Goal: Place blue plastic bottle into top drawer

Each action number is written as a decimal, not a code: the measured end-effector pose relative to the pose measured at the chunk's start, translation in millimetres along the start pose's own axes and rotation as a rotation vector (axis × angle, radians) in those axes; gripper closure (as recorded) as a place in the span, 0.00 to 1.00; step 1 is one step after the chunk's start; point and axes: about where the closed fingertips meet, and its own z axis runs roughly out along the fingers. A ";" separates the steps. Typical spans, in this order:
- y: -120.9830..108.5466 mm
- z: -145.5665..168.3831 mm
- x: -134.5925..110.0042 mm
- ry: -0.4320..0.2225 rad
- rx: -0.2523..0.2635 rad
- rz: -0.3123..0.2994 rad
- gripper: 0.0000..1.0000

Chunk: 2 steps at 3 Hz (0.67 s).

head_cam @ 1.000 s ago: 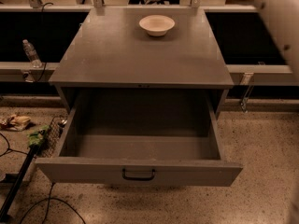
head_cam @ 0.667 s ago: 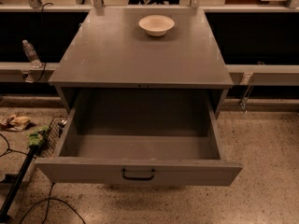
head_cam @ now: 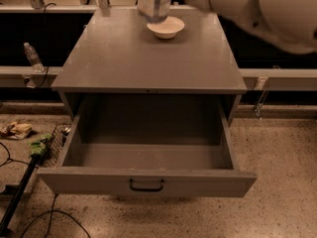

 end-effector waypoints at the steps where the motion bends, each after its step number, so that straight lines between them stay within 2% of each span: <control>1: 35.6 -7.1 87.0 0.130 -0.033 -0.035 1.00; 2: 65.4 -8.4 190.3 0.248 -0.078 -0.050 1.00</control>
Offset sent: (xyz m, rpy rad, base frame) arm -0.0650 0.0713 -0.3614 -0.3067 0.3215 0.1315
